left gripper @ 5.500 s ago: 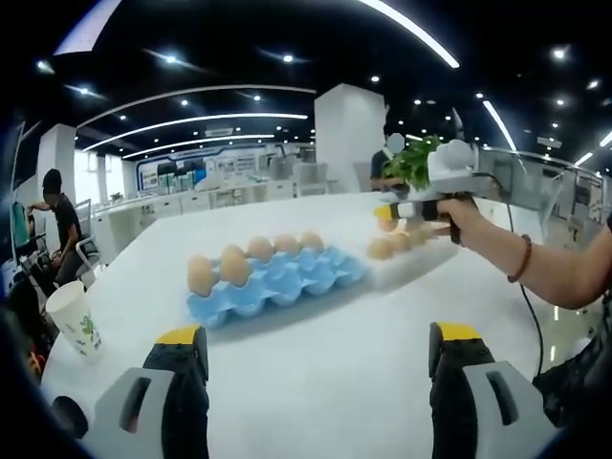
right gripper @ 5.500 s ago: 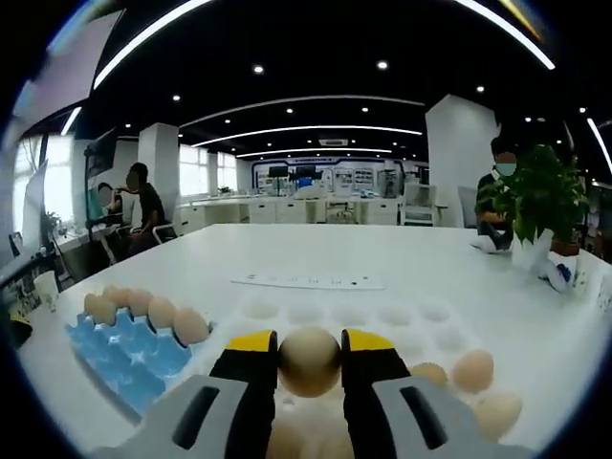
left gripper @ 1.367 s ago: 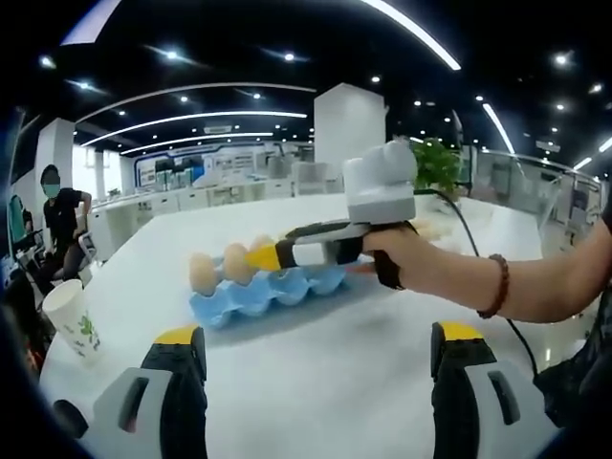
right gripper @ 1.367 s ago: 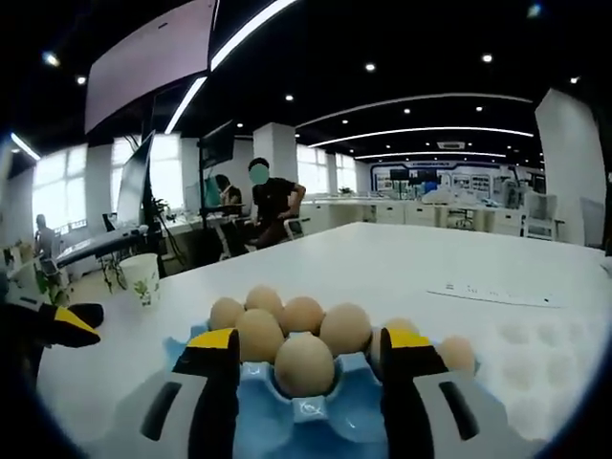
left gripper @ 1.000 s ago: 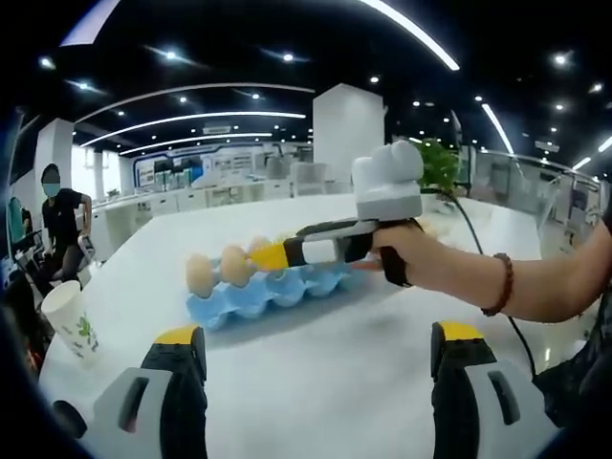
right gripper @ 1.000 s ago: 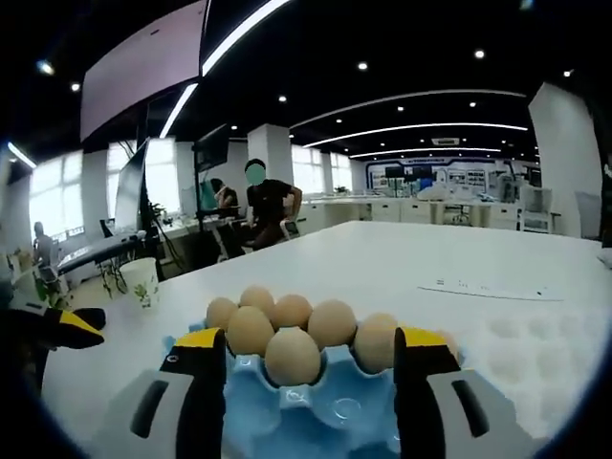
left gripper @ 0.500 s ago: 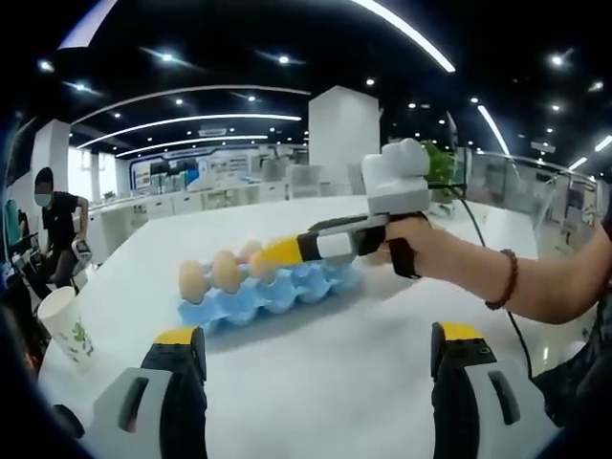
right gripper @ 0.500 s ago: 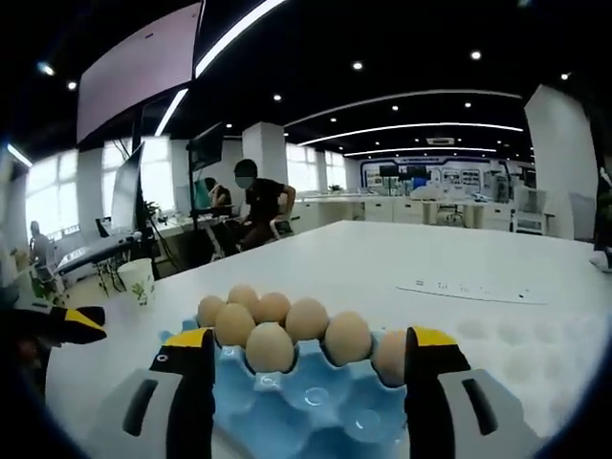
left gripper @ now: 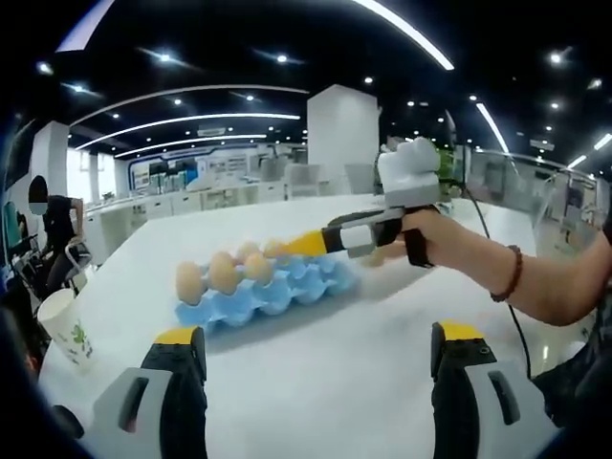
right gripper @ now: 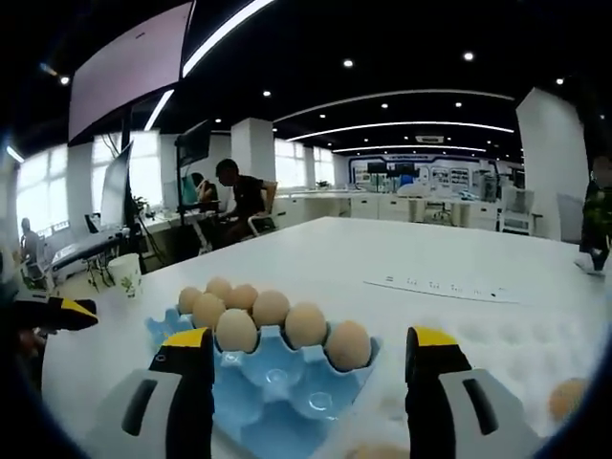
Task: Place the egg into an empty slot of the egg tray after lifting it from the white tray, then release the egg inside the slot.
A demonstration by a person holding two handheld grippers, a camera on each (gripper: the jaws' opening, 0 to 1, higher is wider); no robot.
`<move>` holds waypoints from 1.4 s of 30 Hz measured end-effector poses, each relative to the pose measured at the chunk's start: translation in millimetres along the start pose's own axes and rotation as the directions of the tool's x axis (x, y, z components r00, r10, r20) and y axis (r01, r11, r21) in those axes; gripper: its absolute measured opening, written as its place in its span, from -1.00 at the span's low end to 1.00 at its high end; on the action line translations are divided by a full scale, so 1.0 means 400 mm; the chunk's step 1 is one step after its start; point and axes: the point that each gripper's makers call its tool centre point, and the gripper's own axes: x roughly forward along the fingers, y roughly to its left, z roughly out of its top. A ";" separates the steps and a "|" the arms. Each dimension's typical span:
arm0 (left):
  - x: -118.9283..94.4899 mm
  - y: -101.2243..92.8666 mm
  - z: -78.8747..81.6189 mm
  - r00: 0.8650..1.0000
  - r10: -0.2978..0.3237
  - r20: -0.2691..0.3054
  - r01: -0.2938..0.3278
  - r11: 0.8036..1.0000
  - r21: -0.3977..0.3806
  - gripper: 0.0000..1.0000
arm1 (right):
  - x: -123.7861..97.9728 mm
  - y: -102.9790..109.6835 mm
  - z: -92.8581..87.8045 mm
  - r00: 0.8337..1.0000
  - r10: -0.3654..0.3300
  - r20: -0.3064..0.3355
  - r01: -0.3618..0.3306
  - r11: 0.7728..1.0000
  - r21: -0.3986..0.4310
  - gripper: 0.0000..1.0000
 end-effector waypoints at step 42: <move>0.029 -0.005 0.002 1.000 -0.002 0.000 0.002 1.000 -0.015 1.00 | -0.181 -0.272 -0.038 0.982 -0.187 -0.012 0.188 0.981 0.039 0.63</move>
